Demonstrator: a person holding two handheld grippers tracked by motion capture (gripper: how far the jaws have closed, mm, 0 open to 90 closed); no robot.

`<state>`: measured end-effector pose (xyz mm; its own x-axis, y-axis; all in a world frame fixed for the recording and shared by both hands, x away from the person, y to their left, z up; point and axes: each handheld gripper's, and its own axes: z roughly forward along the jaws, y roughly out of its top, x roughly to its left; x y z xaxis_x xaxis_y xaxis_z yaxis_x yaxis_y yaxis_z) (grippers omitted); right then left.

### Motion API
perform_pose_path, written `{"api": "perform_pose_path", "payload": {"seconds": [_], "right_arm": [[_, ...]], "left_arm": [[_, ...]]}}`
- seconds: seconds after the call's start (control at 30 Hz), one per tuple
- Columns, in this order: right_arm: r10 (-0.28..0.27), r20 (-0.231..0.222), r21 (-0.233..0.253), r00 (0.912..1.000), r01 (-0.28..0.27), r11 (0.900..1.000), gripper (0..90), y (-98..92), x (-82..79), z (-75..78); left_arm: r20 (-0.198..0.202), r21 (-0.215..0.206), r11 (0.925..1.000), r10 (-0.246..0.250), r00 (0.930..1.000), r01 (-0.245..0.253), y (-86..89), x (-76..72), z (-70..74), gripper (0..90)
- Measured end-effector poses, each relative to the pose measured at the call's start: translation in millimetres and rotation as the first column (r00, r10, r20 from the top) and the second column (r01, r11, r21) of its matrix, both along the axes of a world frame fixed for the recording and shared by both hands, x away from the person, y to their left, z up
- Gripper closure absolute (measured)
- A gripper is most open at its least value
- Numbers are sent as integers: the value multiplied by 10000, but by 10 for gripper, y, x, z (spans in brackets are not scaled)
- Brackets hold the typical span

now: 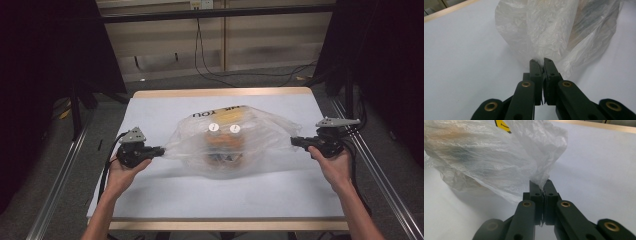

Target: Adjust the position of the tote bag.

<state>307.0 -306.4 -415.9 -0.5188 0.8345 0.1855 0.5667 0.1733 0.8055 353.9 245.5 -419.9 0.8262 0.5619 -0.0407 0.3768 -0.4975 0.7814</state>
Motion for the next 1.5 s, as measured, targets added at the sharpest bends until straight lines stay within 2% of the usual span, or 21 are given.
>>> {"api": "perform_pose_path", "payload": {"seconds": [0.2,0.23,0.4,0.47,0.67,0.77,0.8,0.83,0.87,0.97,1.0,1.1,1.2,1.33,1.37,1.4,1.43,1.5], "right_arm": [[83,-539,-437,9985,-107,9990,884,52,66,-174],[135,-760,-607,9970,-182,9980,884,76,89,-238],[188,-928,-901,9955,-272,9956,883,98,116,-338],[289,-923,-953,9953,-377,9947,883,76,127,-371],[364,-1164,-1125,9925,-496,9924,883,84,133,-455],[412,-1238,-1300,9915,-574,9898,882,103,141,-486],[425,-1301,-1436,9906,-613,9877,882,120,145,-525],[439,-1397,-1548,9892,-656,9858,882,125,142,-537],[534,-1310,-1586,9899,-741,9846,882,129,152,-566],[578,-1545,-1737,9863,-847,9812,882,143,147,-618],[512,-1495,-1784,9874,-779,9809,882,151,136,-630],[497,-1521,-1680,9871,-754,9829,883,144,125,-635],[539,-1484,-1688,9875,-790,9825,878,138,125,-638],[769,-1295,-1783,9886,-995,9789,773,138,102,-632],[733,-1083,-1695,9914,-910,9813,686,103,103,-609],[733,-1083,-1695,9914,-910,9813,686,103,103,-609],[666,-856,-1415,9941,-783,9868,658,50,96,-569],[619,-574,-1127,9964,-681,9913,594,8,81,-528]], "left_arm": [[-320,362,9993,107,9994,-96,11,47,-126,877],[-399,409,9991,74,9992,-58,6,59,-165,877],[-695,541,9985,67,9976,-30,-7,78,-257,877],[-846,661,9976,-132,9963,188,-30,85,-302,877],[-978,998,9948,-81,9952,179,-57,98,-368,877],[-1136,1252,9919,-62,9935,205,-67,102,-416,877],[-1218,1156,9930,-94,9925,235,-70,101,-438,877],[-1215,1255,9917,-124,9925,278,-64,107,-444,877],[-1215,1255,9917,-124,9925,278,-64,107,-444,877],[-1303,1551,9874,-96,9914,300,-82,91,-526,876],[-1192,1593,9866,-161,9927,351,-78,83,-527,876],[-1222,1611,9865,-110,9924,307,-81,76,-525,876],[-1256,1459,9889,-87,9920,272,-78,75,-531,868],[-1126,1477,9889,-2,9936,169,-57,69,-515,825],[-1104,1354,9907,19,9939,131,-36,68,-494,759],[-1104,1354,9907,19,9939,131,-36,68,-494,732],[-1005,1170,9931,45,9949,73,-22,64,-478,709],[-835,816,9966,135,9964,-67,26,61,-412,648]]}}
